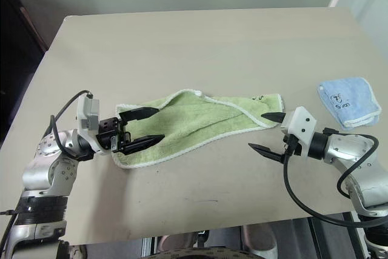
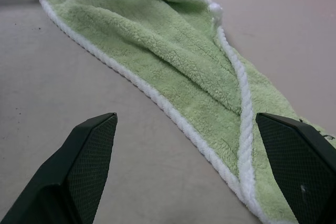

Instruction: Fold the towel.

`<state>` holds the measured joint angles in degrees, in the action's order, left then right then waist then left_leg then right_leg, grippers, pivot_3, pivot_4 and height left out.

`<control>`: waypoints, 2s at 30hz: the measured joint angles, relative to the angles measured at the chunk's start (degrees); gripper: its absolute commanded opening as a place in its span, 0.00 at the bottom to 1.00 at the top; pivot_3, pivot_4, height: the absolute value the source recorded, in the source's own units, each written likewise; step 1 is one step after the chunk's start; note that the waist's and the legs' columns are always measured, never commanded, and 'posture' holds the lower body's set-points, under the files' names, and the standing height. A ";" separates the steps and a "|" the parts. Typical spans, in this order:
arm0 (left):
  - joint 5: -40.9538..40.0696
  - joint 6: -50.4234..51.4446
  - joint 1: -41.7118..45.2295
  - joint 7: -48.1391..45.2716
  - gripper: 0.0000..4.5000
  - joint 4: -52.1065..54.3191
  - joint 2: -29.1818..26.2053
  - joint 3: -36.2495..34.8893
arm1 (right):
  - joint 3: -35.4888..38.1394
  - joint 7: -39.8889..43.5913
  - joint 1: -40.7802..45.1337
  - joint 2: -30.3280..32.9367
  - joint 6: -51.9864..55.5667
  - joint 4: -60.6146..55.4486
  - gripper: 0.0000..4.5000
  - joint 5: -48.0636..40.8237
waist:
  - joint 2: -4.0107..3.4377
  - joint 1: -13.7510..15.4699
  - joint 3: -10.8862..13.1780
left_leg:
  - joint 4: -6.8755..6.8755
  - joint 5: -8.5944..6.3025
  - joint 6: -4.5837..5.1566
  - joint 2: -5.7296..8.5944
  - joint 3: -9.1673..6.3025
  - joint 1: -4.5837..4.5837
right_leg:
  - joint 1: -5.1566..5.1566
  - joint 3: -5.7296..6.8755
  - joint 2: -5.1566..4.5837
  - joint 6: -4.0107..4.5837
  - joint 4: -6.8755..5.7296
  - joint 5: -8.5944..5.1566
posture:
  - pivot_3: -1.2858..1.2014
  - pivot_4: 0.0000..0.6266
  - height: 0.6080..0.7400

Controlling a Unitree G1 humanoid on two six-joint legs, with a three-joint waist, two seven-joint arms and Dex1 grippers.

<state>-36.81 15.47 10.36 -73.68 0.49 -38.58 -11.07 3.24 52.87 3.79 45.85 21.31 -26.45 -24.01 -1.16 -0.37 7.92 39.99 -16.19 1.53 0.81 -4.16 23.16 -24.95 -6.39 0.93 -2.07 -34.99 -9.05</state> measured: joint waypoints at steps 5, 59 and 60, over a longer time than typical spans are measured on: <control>-0.03 -0.15 -2.29 0.38 1.00 1.96 -0.47 -0.08 | 0.01 0.00 -1.00 0.00 -0.01 -0.03 0.99 0.29 | 0.00 -0.07 0.00 | 0.00 -0.02 -0.04 0.00 0.00 -0.02 | -0.01 -0.01 0.01 0.02 -0.02 0.01 | 0.52 0.24 1.00; 4.02 -4.32 0.52 3.76 1.00 1.90 5.93 5.08 | -8.18 -12.11 9.55 -5.23 -22.90 23.99 0.99 29.84 | 0.01 -0.13 -0.01 | 0.01 -0.05 -0.01 -0.07 -0.02 -0.07 | 0.04 0.02 0.01 0.00 0.02 0.12 | 0.52 0.24 1.00; 4.21 -4.44 0.48 3.70 1.00 1.87 5.93 5.08 | -8.15 -12.12 9.57 -5.22 -22.90 24.01 0.99 29.84 | 0.01 -0.12 -0.01 | 0.01 -0.05 -0.01 -0.07 -0.01 -0.07 | 0.04 0.02 0.01 0.00 0.02 0.12 | 0.52 0.24 1.00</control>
<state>-32.60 11.03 10.84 -69.98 2.36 -32.65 -5.99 -4.91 40.75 13.36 40.62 -1.58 -2.44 5.82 -1.14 -0.49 7.91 40.00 -16.24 1.52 0.73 -4.17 23.09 -24.91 -6.37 0.94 -2.07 -34.97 -8.93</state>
